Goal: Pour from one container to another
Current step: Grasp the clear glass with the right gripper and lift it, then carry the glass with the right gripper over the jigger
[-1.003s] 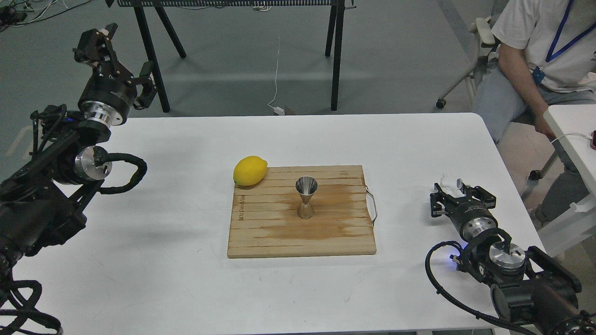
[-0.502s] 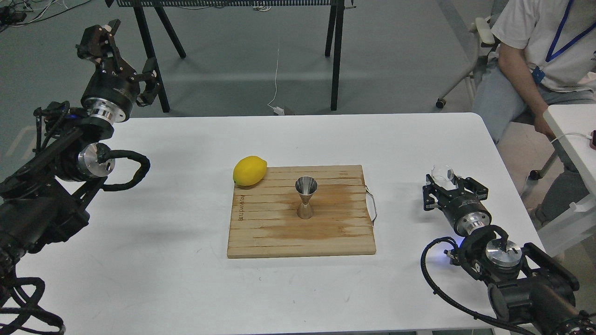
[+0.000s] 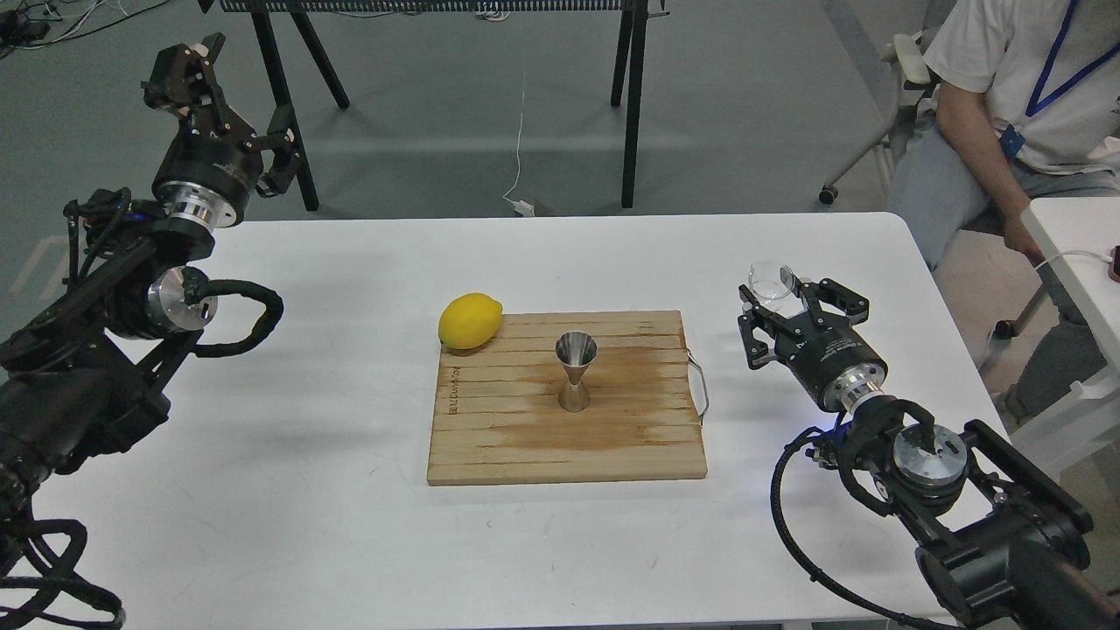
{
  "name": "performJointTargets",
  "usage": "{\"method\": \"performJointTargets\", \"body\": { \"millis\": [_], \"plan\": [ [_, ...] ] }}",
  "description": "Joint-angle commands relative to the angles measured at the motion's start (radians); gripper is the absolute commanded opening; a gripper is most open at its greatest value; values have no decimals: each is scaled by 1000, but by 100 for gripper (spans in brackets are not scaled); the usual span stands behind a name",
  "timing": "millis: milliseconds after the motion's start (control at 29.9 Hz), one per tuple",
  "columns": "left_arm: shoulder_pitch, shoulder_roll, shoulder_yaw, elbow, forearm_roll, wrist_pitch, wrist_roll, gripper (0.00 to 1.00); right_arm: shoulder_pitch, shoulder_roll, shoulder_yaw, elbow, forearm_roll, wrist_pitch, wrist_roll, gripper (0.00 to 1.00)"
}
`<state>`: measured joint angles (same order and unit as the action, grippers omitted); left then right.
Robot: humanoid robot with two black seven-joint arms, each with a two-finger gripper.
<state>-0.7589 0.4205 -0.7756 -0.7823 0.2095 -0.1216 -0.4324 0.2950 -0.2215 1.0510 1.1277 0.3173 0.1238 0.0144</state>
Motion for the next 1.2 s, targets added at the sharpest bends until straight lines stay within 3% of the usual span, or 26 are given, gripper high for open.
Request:
{"method": "performJointTargets", "body": {
  "millis": [0, 435, 635, 1170],
  "plan": [
    [0, 1, -2, 0, -1, -1, -2, 100, 12, 4, -22, 55, -112, -70, -5, 31],
    [0, 0, -5, 0, -4, -1, -3, 100, 144, 88, -170, 57, -231, -154, -4, 31],
    [0, -6, -5, 0, -4, -1, -3, 100, 162, 137, -193, 128, -388, -271, 2, 31],
    [-2, -12, -5, 0, -4, 0, -2, 100, 162, 129, -270, 196, -566, -314, 2, 31]
  ]
}}
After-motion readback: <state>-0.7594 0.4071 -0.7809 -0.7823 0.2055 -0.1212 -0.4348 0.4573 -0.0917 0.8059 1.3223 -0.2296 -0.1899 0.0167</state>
